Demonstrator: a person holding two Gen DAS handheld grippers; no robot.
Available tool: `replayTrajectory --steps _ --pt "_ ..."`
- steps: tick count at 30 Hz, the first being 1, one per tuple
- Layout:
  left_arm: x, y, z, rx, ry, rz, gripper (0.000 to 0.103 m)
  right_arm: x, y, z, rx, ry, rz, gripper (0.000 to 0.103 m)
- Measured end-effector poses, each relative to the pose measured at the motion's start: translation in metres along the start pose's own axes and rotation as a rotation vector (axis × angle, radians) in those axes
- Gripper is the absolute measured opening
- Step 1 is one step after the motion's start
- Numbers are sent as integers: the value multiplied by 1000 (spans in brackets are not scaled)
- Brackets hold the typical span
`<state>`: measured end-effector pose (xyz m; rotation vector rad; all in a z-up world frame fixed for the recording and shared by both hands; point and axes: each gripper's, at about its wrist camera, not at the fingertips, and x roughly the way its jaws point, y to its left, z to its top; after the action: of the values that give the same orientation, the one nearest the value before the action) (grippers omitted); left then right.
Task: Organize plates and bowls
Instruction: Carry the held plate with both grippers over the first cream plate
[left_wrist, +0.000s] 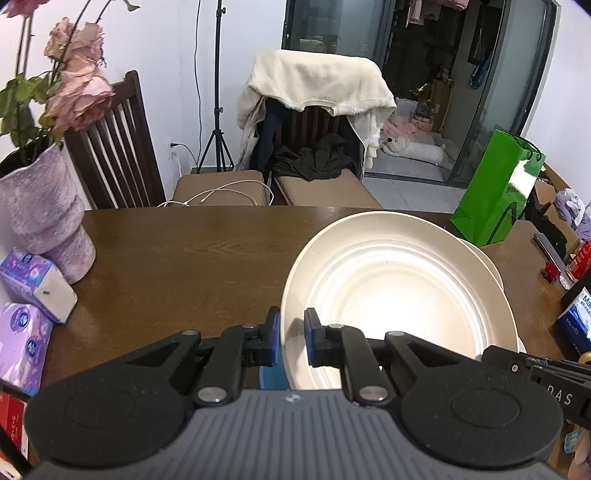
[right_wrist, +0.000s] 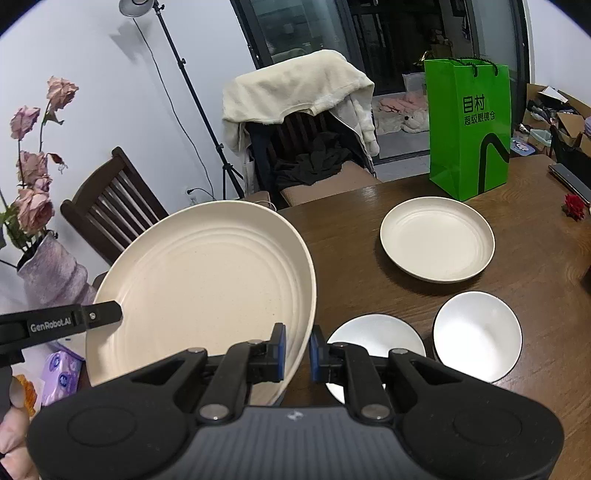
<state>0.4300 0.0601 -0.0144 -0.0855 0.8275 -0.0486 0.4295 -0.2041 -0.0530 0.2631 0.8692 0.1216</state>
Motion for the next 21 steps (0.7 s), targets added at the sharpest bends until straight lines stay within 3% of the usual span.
replayTrajectory --steps 21 --pt "-51 13 -50 -18 -6 30 13 -36 16 -42 -37 2 31 13"
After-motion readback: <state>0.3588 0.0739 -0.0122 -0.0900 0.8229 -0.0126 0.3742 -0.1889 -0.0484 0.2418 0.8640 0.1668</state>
